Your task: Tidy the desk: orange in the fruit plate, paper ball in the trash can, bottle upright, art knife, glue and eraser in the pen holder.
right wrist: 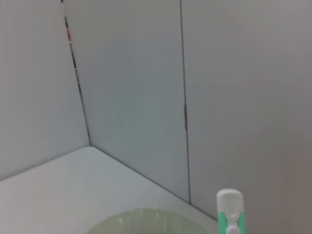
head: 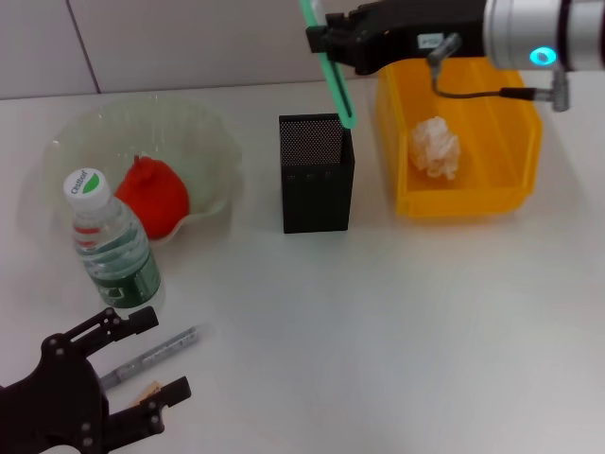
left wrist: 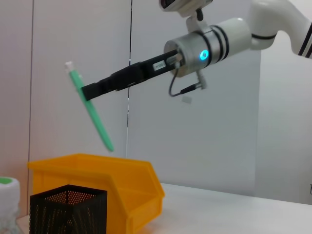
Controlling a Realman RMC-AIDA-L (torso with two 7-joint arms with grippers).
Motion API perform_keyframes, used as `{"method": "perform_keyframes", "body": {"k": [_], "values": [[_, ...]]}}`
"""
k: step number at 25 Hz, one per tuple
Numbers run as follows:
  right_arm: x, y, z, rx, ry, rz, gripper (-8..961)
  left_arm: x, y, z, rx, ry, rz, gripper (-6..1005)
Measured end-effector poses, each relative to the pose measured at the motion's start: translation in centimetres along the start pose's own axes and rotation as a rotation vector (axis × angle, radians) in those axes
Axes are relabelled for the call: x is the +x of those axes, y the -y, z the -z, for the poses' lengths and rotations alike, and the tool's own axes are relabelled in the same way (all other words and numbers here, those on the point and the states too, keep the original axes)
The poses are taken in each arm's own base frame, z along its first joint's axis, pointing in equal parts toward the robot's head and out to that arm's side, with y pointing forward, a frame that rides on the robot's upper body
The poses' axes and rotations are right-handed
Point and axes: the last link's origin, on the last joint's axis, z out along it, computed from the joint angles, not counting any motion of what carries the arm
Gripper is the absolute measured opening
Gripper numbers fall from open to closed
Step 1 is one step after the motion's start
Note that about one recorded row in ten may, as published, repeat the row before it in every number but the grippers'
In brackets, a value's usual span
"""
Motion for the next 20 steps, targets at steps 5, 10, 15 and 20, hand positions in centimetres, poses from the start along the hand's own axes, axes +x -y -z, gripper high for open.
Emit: {"method": "perform_keyframes", "body": {"k": [5, 10, 15, 20], "values": [[0.7, 0.1, -1.7, 0.036, 0.007, 0.034, 169, 0.0, 0.1, 0.2, -0.001, 0.006, 0.009, 731], [1.7, 0.3, -2.9, 0.071, 0.006, 0.06, 182, 0.1, 0.1, 0.2, -0.001, 0.007, 0.013, 730], [2.6, -0.1, -3.9, 0.081, -0.004, 0.083, 199, 0.2, 0.1, 0.1, -0.008, 0.002, 0.016, 728], [3.4, -0.2, -4.8, 0.105, -0.008, 0.108, 216, 0.2, 0.1, 0.1, -0.01, 0.001, 0.034, 726]]}}
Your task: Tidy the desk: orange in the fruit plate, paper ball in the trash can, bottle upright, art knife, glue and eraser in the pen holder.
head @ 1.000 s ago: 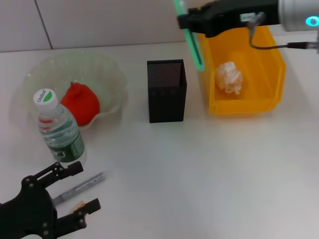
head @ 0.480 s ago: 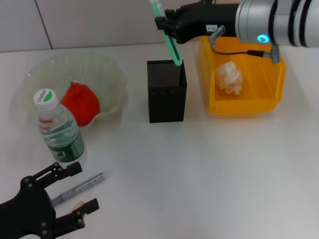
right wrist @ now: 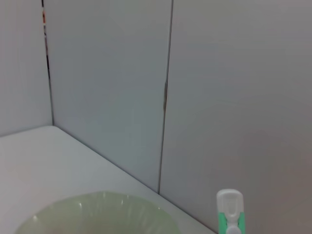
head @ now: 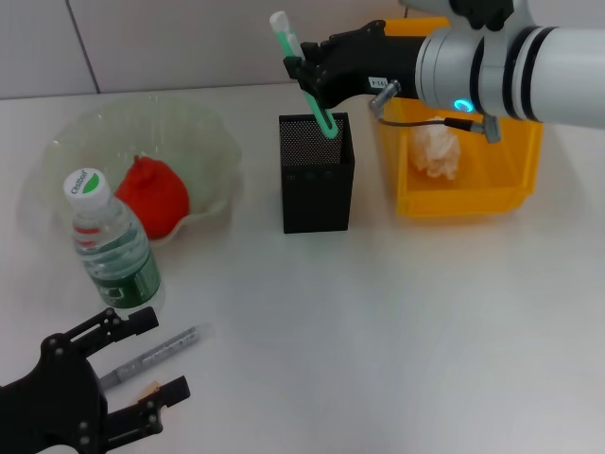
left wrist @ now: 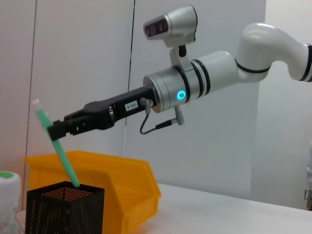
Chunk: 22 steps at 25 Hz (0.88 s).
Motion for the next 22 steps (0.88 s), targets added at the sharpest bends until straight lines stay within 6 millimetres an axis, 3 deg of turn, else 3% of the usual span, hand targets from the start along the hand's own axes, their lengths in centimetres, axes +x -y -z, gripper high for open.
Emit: {"method": "perform_keyframes", "body": {"k": [14, 21, 22], "values": [[1.8, -1.0, -1.5, -0.014, -0.05, 0.019, 263, 0.0, -0.1, -0.1, 0.0, -0.002, 0.007, 721], [1.5, -1.4, -0.4, -0.04, -0.033, -0.009, 286, 0.1, -0.4, 0.1, -0.007, -0.015, 0.011, 719], [1.1, -1.5, 0.4, -0.055, -0.007, -0.027, 330, 0.1, -0.5, 0.3, -0.009, -0.023, 0.012, 719]]}}
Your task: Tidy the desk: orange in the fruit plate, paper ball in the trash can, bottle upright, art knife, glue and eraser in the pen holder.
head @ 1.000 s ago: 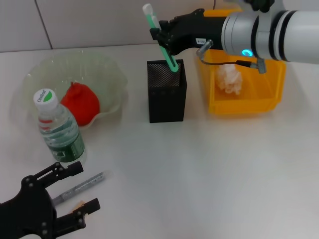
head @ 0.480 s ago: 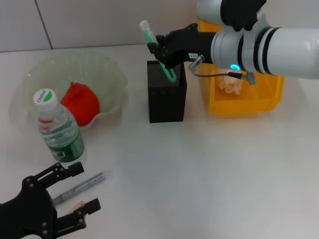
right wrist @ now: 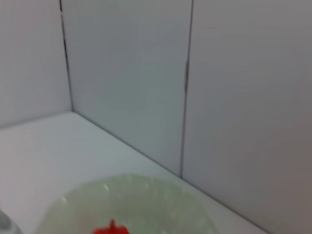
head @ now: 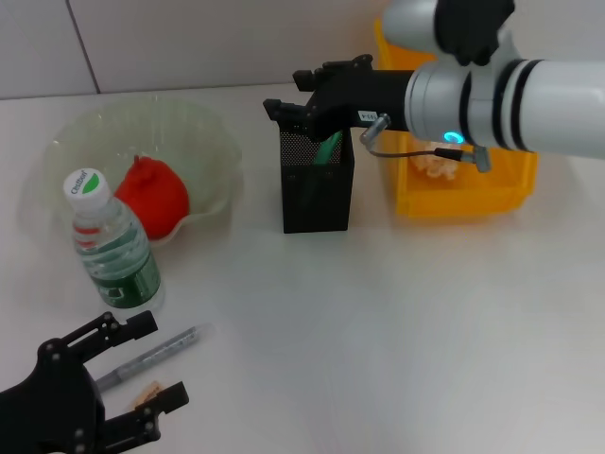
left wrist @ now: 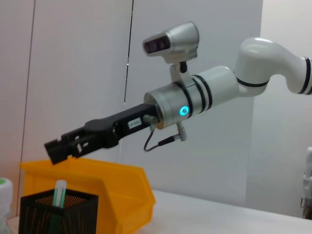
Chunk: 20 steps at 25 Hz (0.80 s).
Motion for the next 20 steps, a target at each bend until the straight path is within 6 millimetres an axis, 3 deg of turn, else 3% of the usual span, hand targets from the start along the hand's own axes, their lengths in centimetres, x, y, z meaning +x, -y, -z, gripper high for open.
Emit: {"method": "perform_keyframes", "body": {"k": [3, 5, 7, 10, 13, 20], "values": [[-0.5, -0.2, 1.2, -0.023, 0.041, -0.012, 463, 0.3, -0.2, 0.2, -0.008, -0.022, -0.002, 718], [-1.5, -0.6, 3.8, -0.064, 0.154, -0.027, 532, 0.8, -0.3, 0.5, -0.014, -0.053, -0.007, 717], [-1.6, -0.9, 4.8, -0.092, 0.209, -0.033, 583, 1.2, -0.5, 0.8, -0.017, -0.079, -0.012, 716], [-1.0, -1.5, 7.7, -0.173, 0.36, -0.004, 660, 1.7, -0.5, 1.2, -0.02, -0.102, -0.006, 715], [1.3, -1.5, 10.1, -0.249, 0.459, 0.007, 736, 2.0, -0.3, 1.5, -0.019, -0.086, 0.027, 714], [10.6, -0.3, 13.5, -0.286, 0.469, -0.102, 802, 3.0, 0.0, 2.5, -0.008, 0.03, 0.066, 712]]}}
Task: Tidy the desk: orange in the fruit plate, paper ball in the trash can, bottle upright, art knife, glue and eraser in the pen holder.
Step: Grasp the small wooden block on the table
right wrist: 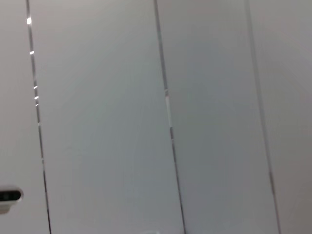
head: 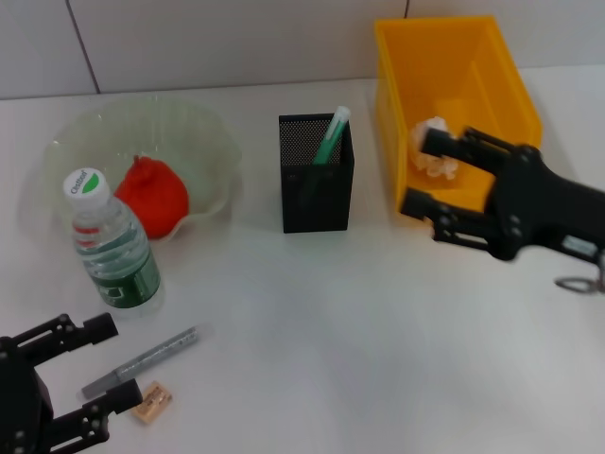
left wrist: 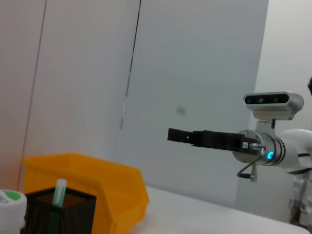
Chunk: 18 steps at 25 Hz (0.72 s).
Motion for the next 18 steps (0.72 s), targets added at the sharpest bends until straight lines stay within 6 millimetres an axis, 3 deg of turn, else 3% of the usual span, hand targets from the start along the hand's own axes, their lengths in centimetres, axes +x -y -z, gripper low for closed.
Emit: {"method": "perform_keyframes", "body": {"k": [5, 10, 18], "values": [[2.6, -0.3, 3.0, 0.063, 0.025, -0.029, 802, 1.0, 0.4, -0.4, -0.038, 0.137, 0.098, 710], [3.8, -0.8, 3.4, 0.041, -0.041, -0.027, 802, 1.6, 0.6, -1.6, -0.041, 0.262, 0.138, 683], [4.8, -1.2, 3.6, 0.033, -0.082, -0.021, 802, 2.7, 0.5, -4.8, 0.127, 0.537, 0.155, 679]]}}
